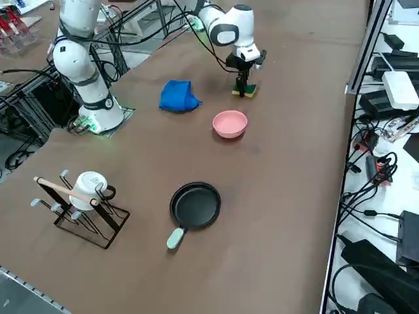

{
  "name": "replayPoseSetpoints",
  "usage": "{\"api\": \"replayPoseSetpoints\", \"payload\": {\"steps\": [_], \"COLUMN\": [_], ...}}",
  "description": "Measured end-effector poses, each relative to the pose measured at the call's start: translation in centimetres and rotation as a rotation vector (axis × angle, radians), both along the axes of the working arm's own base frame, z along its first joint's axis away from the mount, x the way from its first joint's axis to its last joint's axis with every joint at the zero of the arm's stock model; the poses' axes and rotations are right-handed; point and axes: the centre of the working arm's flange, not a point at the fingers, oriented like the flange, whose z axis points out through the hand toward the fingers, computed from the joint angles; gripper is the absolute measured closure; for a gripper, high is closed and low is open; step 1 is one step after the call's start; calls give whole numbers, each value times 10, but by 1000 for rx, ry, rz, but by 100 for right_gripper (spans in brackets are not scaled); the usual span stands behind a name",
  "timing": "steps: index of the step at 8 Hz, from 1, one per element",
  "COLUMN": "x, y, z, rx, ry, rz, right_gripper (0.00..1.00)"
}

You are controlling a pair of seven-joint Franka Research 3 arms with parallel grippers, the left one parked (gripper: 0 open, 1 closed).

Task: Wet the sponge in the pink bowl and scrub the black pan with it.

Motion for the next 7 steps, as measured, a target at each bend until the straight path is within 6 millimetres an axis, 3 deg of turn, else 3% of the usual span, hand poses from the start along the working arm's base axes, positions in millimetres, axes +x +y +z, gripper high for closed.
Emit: {"api": "replayPoseSetpoints", "payload": {"steps": [2,3,4,5,7], "x": [11,22,34,47,70], "y": [-11,-26,-52,-91,-181], "z": [12,32,60,88,124], "rx": [-4,-16,-30,-38,-25], "ry": [-13,-7,19,62,130], "rz": [-14,-13,9,43,107], "right_gripper": [65,65,64,64,64]}}
